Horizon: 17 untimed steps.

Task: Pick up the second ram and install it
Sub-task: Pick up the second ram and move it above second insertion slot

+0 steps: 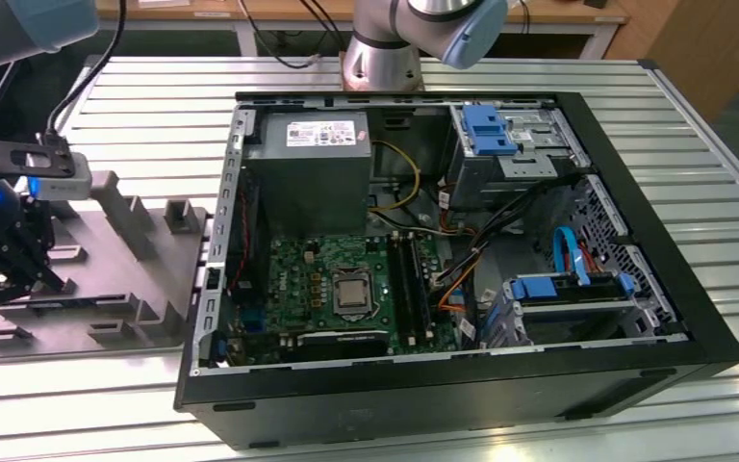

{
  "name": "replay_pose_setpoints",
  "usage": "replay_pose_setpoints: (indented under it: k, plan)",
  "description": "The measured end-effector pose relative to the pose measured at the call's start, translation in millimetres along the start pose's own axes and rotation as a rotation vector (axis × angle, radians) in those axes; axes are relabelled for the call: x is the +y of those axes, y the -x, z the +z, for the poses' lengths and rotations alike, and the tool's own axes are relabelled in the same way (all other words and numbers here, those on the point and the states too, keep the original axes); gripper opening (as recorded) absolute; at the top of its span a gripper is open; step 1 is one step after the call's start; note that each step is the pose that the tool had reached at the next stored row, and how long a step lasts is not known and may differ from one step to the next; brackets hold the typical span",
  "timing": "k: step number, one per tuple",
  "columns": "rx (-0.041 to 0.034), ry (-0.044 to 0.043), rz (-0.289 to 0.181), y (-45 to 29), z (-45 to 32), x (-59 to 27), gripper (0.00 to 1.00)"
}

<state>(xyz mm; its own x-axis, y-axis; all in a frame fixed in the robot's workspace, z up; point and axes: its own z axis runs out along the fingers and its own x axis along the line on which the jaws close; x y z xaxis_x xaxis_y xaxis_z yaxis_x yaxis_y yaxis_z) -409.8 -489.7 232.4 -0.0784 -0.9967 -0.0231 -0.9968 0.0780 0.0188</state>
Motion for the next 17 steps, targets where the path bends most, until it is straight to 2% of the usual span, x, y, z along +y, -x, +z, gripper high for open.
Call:
replay_pose_setpoints:
  k: [4,8,17]
  plan:
    - [0.0000,0.0000,-0.003,-0.1,4.3,-0.1,0.10]
    - [0.0005,0.0006,-0.029,-0.2,7.5,-0.1,0.10]
    - [-0.0001,-0.0041,-0.064,-0.3,14.9,-0.3,0.10]
